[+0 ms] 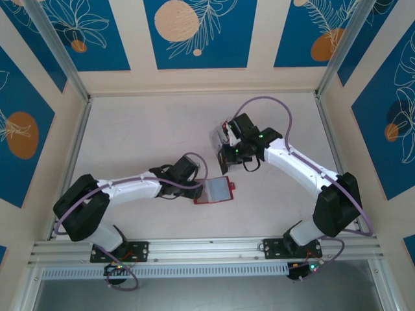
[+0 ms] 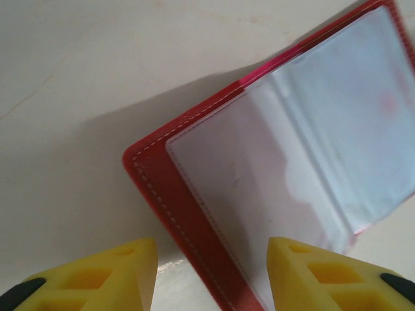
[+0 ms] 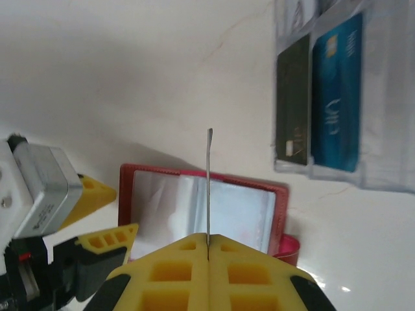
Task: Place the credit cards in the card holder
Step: Pick up the credit card from the storage box, then insert the credit card into the card slot.
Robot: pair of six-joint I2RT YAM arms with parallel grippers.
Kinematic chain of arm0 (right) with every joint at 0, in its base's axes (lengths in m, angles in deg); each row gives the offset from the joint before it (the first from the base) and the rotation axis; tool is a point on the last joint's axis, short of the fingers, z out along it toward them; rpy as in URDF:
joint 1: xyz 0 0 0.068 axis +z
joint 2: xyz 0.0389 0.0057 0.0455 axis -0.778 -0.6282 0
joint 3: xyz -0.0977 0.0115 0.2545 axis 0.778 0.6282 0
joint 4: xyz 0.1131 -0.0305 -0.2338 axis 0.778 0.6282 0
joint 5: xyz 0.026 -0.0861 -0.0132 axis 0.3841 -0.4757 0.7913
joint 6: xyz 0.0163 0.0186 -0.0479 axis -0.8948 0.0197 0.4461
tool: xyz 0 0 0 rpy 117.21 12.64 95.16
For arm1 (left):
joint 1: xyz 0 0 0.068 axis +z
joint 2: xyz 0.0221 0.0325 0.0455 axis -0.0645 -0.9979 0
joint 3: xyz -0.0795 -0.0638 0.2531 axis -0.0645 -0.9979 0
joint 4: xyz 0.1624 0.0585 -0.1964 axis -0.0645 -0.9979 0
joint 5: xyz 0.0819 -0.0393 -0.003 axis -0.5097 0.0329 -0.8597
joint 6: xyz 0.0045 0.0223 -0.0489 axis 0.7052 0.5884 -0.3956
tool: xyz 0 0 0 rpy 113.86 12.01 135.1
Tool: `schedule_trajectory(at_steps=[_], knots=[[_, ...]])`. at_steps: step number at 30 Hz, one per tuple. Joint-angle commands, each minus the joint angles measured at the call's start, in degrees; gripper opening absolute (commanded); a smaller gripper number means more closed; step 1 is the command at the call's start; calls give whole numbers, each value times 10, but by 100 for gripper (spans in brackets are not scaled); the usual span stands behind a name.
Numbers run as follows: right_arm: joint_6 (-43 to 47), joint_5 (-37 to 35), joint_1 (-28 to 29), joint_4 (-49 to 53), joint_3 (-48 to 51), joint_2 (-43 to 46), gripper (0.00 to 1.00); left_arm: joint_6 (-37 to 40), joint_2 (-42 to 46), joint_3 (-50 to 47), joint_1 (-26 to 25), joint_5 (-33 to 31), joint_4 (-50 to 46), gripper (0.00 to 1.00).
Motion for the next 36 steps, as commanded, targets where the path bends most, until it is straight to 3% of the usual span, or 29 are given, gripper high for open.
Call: schedule_trajectory(at_steps=[1,19,28,36], knots=[[-34,42,13,-96,42,29,0,9,-13,4,5,-28,-21,47],[-89,42,21,-332,226,44,0,-13,-33,-40,1,-46,2,38],[-117,94,22,-439,276,16,0,-24,-42,-46,-4,-45,11,33],[-124,97,21,-462,279,-16,0,-29,-48,-47,-6,-43,14,31]])
